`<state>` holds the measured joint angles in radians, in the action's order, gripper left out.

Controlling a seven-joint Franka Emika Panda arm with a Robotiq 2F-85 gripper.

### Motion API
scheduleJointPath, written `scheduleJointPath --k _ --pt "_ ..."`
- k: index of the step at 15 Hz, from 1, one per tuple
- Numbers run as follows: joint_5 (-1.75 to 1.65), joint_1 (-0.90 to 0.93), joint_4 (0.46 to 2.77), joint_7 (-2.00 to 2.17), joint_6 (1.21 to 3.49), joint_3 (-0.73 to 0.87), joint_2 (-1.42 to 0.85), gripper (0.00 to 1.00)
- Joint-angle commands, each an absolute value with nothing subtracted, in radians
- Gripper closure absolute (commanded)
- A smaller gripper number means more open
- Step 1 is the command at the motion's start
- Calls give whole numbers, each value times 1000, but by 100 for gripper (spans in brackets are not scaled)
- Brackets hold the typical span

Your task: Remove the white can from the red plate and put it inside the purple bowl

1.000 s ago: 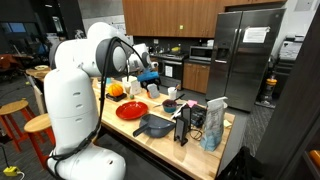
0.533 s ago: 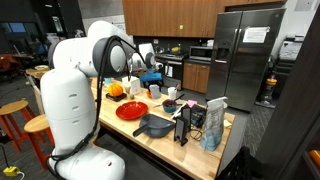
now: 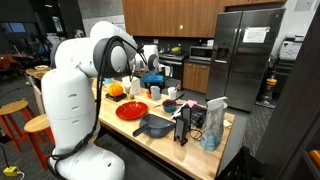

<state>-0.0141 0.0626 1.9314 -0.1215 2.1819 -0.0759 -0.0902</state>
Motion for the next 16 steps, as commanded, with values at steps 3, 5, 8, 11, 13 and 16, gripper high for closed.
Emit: scheduleJointPath --k 3,5,8,11,13,16 --pt "3 53 1918 -130 2161 -65 -97 38" --pt "-1 55 1917 -130 2163 -67 -100 38" --pt "-13 66 1922 -127 2171 -76 -96 38" --pt "-25 86 1927 -117 2181 -91 -87 38" --pt "-36 102 1926 -119 2182 -105 -82 38" --pt "-65 124 1927 -96 2182 -119 -76 38"
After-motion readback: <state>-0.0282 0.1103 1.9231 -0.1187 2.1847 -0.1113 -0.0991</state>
